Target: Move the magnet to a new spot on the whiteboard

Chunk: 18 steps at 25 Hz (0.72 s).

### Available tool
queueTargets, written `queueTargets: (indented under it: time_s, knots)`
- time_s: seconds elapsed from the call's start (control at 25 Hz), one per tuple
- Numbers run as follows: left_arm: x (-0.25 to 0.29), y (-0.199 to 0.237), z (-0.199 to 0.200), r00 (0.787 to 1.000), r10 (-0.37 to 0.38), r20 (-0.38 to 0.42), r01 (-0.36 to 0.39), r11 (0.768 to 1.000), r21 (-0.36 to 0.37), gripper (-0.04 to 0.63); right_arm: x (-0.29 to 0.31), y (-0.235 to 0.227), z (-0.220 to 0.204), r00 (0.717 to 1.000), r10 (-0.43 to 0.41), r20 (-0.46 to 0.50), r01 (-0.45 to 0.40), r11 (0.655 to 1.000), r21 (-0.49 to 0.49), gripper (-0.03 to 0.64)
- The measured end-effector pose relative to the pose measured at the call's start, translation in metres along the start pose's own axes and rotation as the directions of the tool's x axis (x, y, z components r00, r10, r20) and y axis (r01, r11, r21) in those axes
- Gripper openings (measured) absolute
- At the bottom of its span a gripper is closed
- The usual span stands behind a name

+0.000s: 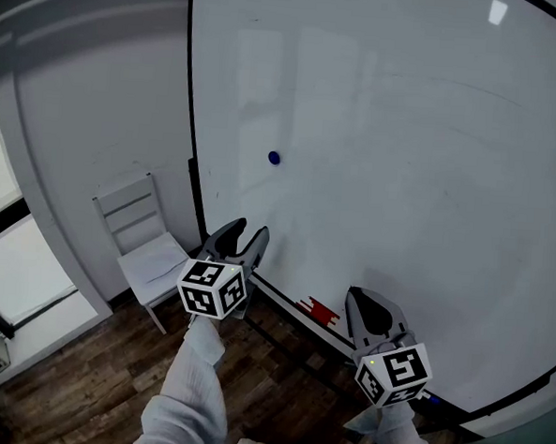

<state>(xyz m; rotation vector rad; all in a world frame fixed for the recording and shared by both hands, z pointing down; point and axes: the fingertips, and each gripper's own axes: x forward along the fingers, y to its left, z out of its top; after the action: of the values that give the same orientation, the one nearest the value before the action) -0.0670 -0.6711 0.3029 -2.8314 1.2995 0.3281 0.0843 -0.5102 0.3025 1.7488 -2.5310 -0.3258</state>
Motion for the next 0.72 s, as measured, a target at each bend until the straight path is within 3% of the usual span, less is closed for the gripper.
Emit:
queueTargets:
  time_s: [0.36,0.72]
  knots:
    - [-0.037,-0.028,-0.029,0.997,-0.038,-0.072,0.037,0.999,-0.008,0.196,-0.012,-0.002,-0.024,1.0,0.017,-0.017,-0.015,0.997,0.074,0.028]
    - [-0.075,-0.048,-0.057,0.995,-0.038,-0.094,0.031,0.997,-0.078,0.195,-0.024,0.001,-0.048,0.999,0.041,-0.032,-0.036,0.988,0.147,0.028]
